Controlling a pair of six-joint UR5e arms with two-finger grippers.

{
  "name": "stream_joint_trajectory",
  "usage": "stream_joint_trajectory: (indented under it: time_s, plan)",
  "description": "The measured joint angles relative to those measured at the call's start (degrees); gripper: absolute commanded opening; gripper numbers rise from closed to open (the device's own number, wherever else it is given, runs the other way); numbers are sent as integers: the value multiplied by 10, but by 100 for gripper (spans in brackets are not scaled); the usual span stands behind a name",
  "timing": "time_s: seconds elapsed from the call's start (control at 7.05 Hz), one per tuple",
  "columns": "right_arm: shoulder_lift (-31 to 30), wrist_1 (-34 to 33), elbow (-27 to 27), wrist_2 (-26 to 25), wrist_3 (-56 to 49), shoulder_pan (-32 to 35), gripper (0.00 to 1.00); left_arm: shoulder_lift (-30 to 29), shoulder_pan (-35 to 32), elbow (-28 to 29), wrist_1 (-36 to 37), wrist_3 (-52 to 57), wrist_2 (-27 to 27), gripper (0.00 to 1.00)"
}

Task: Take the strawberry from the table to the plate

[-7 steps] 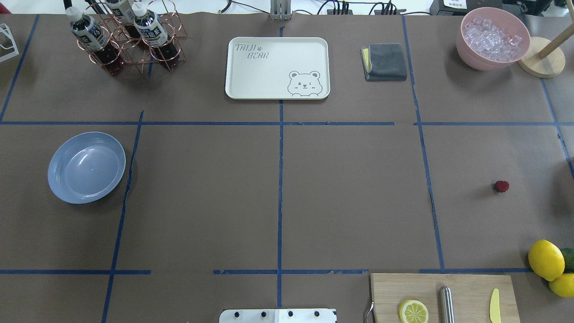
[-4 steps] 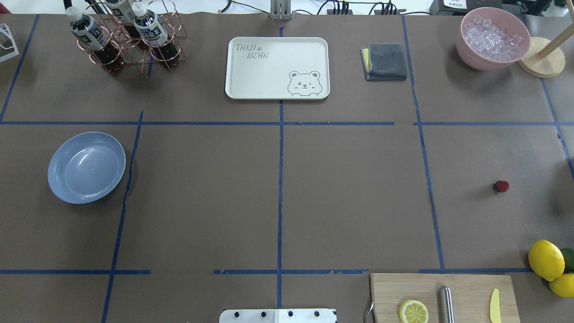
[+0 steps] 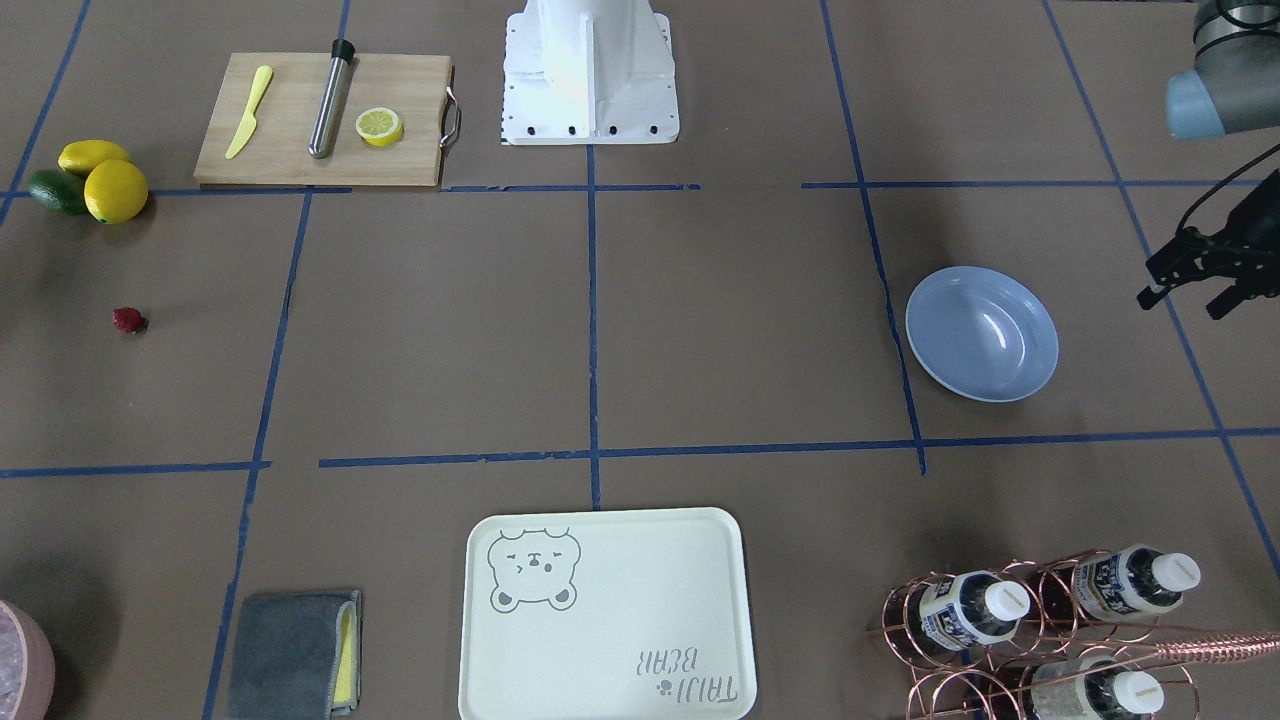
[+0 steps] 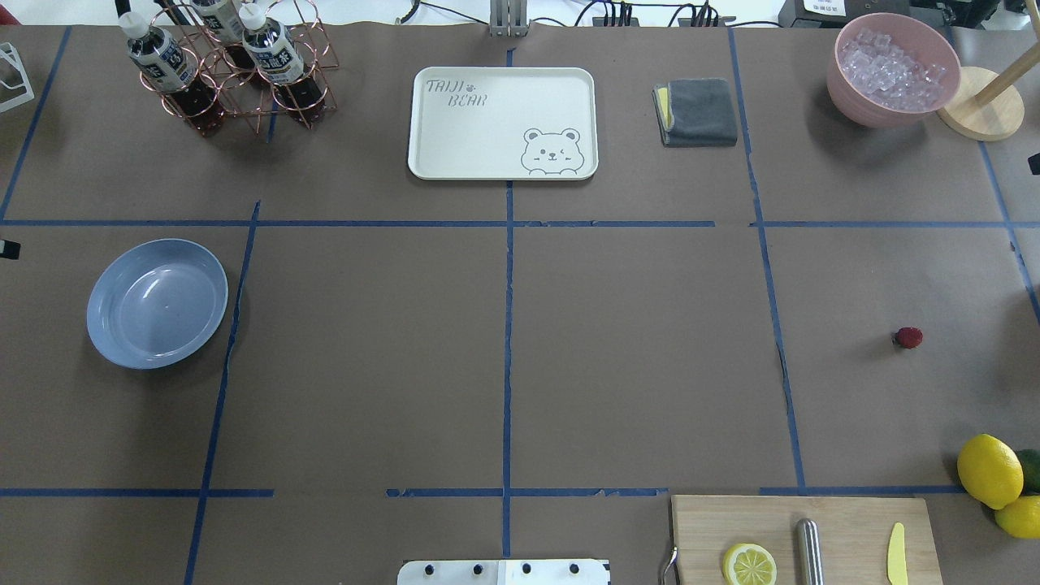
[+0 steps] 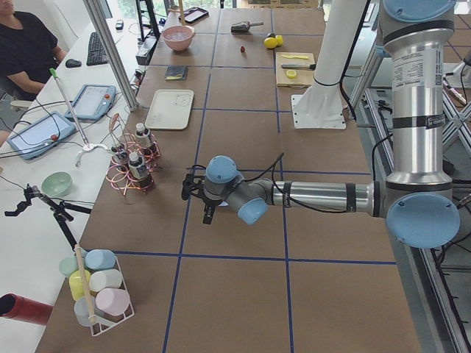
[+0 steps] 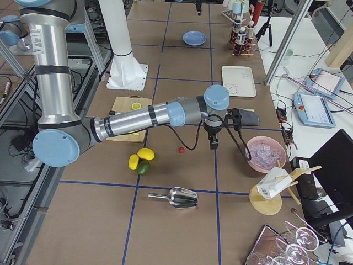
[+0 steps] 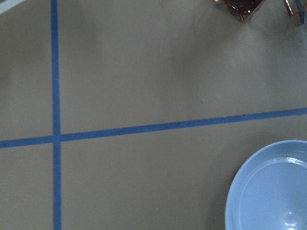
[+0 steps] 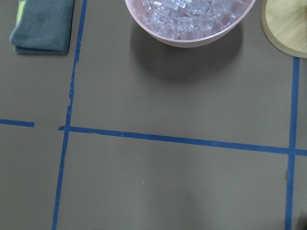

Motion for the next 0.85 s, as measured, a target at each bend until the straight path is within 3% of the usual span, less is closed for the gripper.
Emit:
stream_joint_trajectory:
  time_s: [0.28, 0.43, 0.71, 0.85]
  plan:
    - [-4, 55, 1, -13, 80, -31, 100, 3, 94, 16, -71, -120, 77, 89]
    - [-5, 65, 1, -20, 93, -42, 100, 3, 121, 18, -82, -149, 99, 77]
    - [-5, 70, 1, -24, 99, -49, 100, 2, 143, 23, -88, -166, 113, 30]
    - [-5, 70, 1, -24, 99, -49, 100, 1, 147, 26, -89, -167, 115, 12]
